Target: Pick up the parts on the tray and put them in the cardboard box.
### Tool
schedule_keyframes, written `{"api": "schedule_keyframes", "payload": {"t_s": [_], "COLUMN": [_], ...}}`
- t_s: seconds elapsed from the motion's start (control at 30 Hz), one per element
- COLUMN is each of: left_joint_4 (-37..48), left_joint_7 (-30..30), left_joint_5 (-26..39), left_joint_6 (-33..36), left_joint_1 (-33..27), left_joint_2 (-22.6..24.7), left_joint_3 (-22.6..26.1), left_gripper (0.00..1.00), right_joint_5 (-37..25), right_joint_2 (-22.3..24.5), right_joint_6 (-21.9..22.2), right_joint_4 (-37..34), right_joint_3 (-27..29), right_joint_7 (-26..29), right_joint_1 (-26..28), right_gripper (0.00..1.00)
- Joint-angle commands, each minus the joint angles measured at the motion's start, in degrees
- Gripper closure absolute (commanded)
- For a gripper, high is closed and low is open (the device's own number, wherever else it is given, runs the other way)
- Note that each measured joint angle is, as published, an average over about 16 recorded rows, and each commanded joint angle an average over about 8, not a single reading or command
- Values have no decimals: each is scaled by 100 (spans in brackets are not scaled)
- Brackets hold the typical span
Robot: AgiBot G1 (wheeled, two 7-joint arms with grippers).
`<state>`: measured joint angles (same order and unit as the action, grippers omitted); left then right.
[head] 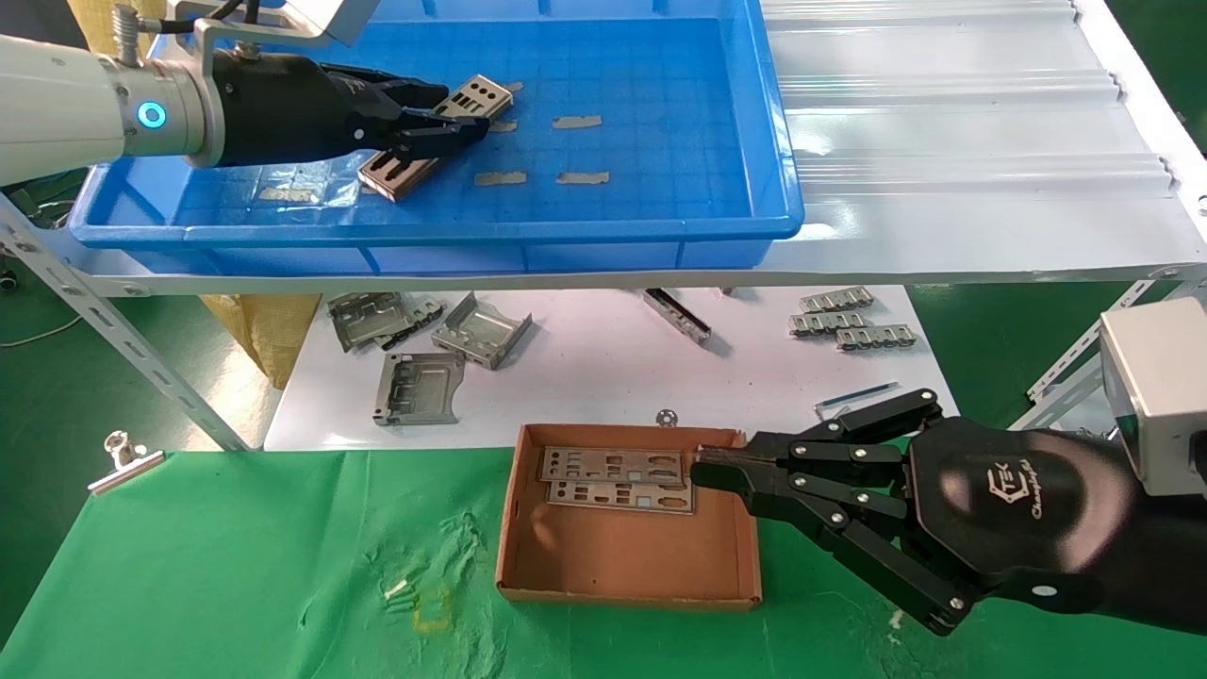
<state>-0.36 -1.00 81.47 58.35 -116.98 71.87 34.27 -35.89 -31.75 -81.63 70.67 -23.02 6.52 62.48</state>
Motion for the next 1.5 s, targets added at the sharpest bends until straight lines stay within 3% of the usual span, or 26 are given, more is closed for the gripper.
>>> {"api": "schedule_keyframes", "payload": {"t_s": [0.03, 1.13, 1.2, 1.4, 1.43, 1.5], "left_joint_4": [-1, 12, 19, 38, 39, 42], "left_joint_7": [3, 171, 188, 190, 187, 179], "left_joint_5": [-5, -68, -85, -105, -103, -96], "left_joint_6": [1, 42, -6, -66, -63, -52], "left_joint_1": [-4, -41, -1, 51, 50, 45], "left_joint_2": [5, -8, 9, 43, 44, 43], "left_joint_3": [-4, -48, -60, -74, -72, -67], "left_gripper": [100, 99, 84, 10, 3, 0], "right_joint_5": [0, 0, 0, 0, 0, 0], "right_joint_2": [0, 0, 0, 0, 0, 0], "right_joint_6": [0, 0, 0, 0, 0, 0], "right_joint_4": [0, 0, 0, 0, 0, 0], "right_joint_3": [0, 0, 0, 0, 0, 0], "right_joint_7": [0, 0, 0, 0, 0, 0], "right_joint_1": [0, 0, 0, 0, 0, 0], "right_gripper": [100, 100, 100, 100, 100, 100]}}
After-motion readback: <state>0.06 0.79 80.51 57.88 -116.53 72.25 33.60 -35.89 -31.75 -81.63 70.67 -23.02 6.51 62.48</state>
